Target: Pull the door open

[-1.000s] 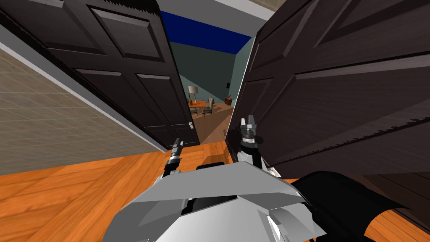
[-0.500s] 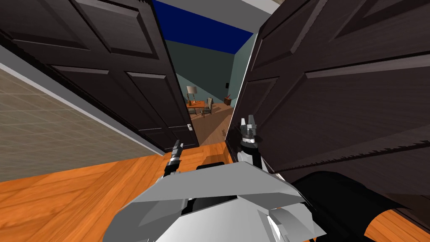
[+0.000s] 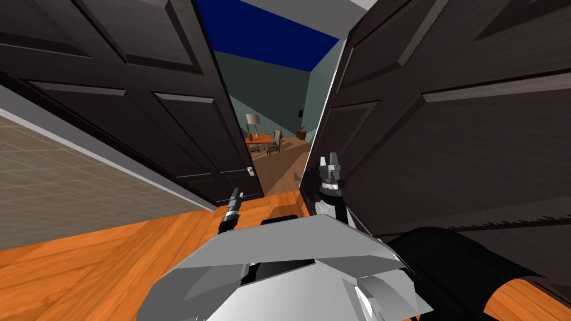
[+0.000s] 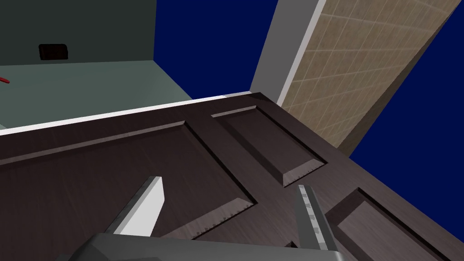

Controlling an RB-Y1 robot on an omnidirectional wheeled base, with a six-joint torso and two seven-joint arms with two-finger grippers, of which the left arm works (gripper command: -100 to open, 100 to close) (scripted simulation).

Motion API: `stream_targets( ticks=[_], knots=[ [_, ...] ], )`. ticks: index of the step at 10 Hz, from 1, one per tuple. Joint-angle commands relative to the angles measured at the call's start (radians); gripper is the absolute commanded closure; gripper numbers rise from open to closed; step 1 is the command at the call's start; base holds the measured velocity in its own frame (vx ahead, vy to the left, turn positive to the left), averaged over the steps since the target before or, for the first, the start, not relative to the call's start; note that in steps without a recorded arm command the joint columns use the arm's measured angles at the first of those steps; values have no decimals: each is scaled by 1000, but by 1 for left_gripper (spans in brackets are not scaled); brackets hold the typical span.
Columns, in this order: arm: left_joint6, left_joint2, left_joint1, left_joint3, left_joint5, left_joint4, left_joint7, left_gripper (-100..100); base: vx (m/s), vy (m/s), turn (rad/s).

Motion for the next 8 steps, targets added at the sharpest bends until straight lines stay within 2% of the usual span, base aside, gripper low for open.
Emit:
stream_targets(
  ticks=[1,2,5,8],
  knots=[
    [-14,1,-5,1,3,33,4,-100,96,15,-33],
    [-19,3,-9,2,5,51,6,-100,106,14,-33],
    [-49,11,-31,7,17,148,19,-100,150,26,-60],
    [-65,15,-43,10,23,202,27,-100,142,39,-32]
  ],
)
